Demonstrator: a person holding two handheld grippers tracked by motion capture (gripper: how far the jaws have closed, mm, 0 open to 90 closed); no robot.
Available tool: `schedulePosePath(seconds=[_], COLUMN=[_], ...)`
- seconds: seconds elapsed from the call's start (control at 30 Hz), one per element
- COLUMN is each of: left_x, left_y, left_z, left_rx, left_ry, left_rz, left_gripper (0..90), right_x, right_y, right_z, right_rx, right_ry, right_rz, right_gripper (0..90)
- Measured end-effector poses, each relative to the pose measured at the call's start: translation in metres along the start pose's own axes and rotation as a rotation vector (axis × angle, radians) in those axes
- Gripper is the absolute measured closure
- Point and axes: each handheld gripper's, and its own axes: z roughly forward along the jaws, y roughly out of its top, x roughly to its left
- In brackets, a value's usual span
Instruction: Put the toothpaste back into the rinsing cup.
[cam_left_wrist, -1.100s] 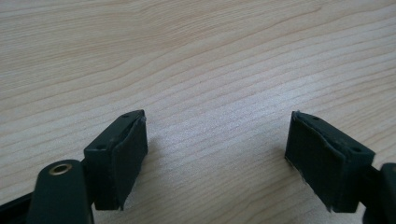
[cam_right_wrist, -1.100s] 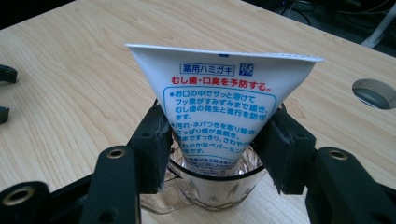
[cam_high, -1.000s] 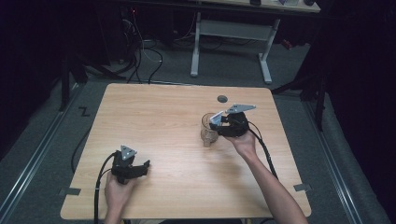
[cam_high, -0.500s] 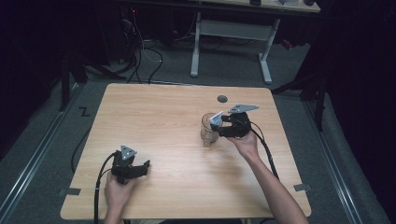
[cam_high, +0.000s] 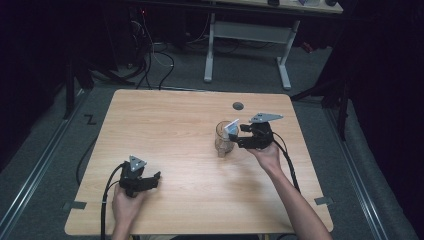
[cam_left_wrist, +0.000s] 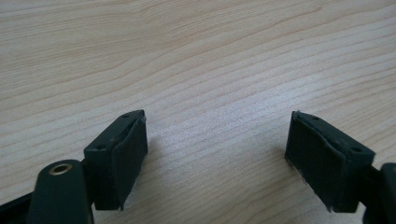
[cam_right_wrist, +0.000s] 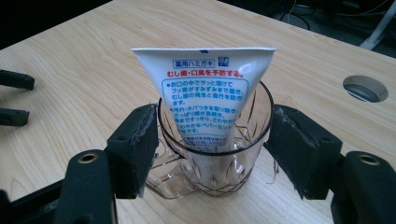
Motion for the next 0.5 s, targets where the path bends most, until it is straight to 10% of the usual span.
schedulePosePath(seconds=[0.5], left_x=[0.0], left_y=[0.0], left_z=[0.0], left_rx=[0.0], left_ry=[0.0], left_rz=[0.0], left_gripper=[20.9], right_x=[-0.013], right_y=[-0.011], right_z=[-0.031], right_rx=[-0.054], right_ry=[-0.024], right_rz=[0.068], right_gripper=[37.3])
